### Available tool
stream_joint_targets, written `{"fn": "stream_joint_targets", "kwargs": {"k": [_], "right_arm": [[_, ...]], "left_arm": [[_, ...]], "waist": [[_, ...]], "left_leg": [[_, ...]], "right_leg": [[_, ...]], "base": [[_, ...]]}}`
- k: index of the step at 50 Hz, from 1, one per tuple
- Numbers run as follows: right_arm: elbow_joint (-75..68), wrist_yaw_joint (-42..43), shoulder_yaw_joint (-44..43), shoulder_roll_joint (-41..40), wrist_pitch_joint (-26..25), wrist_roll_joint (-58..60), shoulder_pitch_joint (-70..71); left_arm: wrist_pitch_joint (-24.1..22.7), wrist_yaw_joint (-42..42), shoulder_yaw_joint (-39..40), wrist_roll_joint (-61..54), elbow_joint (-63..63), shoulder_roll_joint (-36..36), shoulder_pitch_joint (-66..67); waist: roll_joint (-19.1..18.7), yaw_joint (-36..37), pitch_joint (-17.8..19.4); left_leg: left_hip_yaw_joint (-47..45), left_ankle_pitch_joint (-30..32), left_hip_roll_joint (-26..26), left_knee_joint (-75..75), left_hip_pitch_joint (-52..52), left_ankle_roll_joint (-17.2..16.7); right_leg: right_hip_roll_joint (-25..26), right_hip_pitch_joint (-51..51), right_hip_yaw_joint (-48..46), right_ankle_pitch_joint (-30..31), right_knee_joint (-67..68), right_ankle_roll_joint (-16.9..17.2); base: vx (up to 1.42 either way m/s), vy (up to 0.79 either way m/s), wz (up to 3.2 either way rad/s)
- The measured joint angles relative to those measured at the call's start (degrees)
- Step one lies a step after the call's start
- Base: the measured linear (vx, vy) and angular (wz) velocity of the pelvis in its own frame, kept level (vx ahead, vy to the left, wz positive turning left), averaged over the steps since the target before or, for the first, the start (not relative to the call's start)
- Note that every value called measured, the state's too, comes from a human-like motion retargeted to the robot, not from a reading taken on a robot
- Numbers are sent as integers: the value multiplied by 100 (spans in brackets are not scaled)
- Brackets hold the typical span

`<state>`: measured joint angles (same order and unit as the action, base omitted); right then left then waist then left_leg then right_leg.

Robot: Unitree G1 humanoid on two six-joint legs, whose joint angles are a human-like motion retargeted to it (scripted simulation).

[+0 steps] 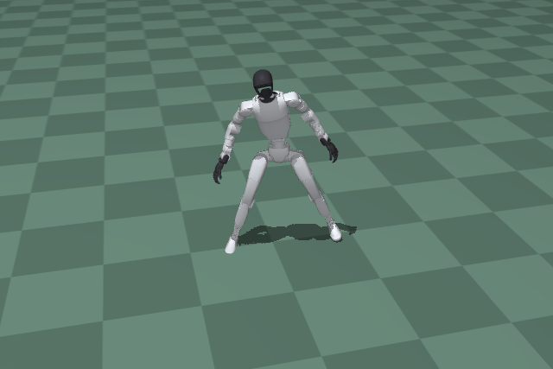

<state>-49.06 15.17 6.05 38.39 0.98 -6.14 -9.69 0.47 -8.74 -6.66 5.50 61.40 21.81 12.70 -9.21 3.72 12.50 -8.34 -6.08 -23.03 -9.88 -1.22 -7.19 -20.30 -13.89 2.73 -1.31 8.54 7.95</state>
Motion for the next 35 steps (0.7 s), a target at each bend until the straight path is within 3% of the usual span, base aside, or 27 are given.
{"fn": "stream_joint_targets", "kwargs": {"k": [3,5,10,12,16,21,27,30,35], "right_arm": [[-15,196,-238,-181,21,-333,-181],[-3,236,-386,-342,32,-561,-341],[-19,113,-437,-957,-66,-870,-583],[24,33,-283,-1207,-75,-832,-649],[270,-150,57,-1575,-80,-535,-686],[594,-414,354,-1667,-86,-372,-574],[692,-679,494,-1509,-16,-555,-456],[738,-710,429,-1362,10,-532,-436],[801,-595,238,-994,41,-490,-340]], "left_arm": [[-4,-41,251,-172,23,395,-56],[-36,-158,351,-243,-21,651,-72],[91,-638,246,-88,56,1226,-511],[202,-782,195,-23,146,1357,-821],[339,-1043,403,-568,102,1400,-1367],[322,-1209,608,-1529,-316,1154,-1590],[390,-779,132,-724,-593,790,-1799],[384,-513,-71,4,-766,488,-1833],[286,-324,-348,863,-1228,-118,-1634]], "waist": [[119,50,92],[288,61,172],[920,195,491],[1060,327,517],[1215,518,553],[1319,370,466],[1493,206,221],[1499,256,160],[1048,521,219]], "left_leg": [[43,137,-302,-154,-5,-126],[170,-160,-219,-334,52,-178],[609,-1127,621,-1576,711,16],[639,-1150,853,-1703,852,195],[619,-889,1089,-1133,697,461],[621,-425,1256,-237,463,635],[553,-114,1719,445,362,623],[440,-82,2068,618,324,578],[183,-161,2450,605,320,614]], "right_leg": [[-210,85,-91,202,7,170],[-483,220,-151,450,-94,372],[-1347,652,-911,1587,-523,680],[-1373,754,-1294,1589,-572,686],[-725,779,-1115,517,-169,528],[490,600,-915,-530,757,-40],[1554,424,-756,-1056,1152,-461],[1733,470,-578,-975,842,-414],[1468,575,-389,-792,405,-293]], "base": [[-17,62,48],[-18,70,70],[-17,71,65],[-14,62,37],[-11,48,21],[-9,36,22],[-7,29,13],[-5,26,-13],[-6,25,-43]]}}
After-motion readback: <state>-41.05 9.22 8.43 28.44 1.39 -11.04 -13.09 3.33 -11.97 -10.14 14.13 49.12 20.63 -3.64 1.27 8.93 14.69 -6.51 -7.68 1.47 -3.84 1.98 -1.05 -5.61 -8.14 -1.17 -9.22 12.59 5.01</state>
